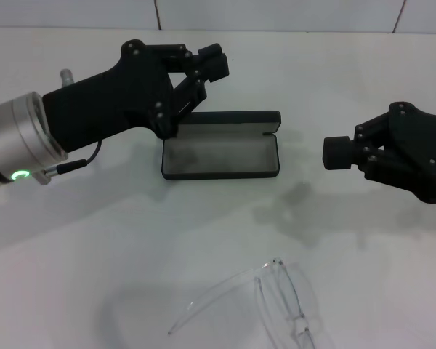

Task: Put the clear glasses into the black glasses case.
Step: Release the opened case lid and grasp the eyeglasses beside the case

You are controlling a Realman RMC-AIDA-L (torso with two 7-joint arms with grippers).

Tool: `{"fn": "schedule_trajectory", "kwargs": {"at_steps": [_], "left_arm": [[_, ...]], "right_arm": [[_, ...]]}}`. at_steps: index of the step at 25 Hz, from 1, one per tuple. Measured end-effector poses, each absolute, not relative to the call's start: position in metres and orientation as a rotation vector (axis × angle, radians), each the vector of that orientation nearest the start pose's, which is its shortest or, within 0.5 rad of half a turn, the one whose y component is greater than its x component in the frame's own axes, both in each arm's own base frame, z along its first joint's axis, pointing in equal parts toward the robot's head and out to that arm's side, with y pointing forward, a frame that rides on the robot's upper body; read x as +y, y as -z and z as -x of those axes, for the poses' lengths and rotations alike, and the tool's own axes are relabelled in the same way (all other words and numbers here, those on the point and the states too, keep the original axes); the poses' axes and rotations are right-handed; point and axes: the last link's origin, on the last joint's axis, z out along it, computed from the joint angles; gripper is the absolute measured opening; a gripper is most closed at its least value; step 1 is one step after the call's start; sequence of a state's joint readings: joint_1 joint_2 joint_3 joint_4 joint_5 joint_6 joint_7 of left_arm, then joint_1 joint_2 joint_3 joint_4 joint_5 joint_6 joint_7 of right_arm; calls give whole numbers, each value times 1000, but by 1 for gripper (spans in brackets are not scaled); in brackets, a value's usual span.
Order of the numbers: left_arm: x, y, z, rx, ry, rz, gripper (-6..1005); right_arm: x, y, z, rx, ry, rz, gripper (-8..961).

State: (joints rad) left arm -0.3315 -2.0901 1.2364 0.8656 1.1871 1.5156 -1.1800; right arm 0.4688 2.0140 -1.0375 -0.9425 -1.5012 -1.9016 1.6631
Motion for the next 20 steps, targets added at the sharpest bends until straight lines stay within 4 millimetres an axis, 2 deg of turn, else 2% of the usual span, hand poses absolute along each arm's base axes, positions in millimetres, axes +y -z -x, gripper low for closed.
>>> {"fn": "schedule_trajectory", "kwargs": {"at_steps": [12,16,20], "left_arm": [[302,-13,200,-188,1232,2499,94],[292,-23,216,-209,1192,2461,94],[278,-43,244,-257,1099,2380,95]], "right_arm": [[300,-53,-174,447,-1156,3029,33],[305,-64,-172,586,-1021,3076,46],[309,-76,-164,672,-724,3105,59]]}}
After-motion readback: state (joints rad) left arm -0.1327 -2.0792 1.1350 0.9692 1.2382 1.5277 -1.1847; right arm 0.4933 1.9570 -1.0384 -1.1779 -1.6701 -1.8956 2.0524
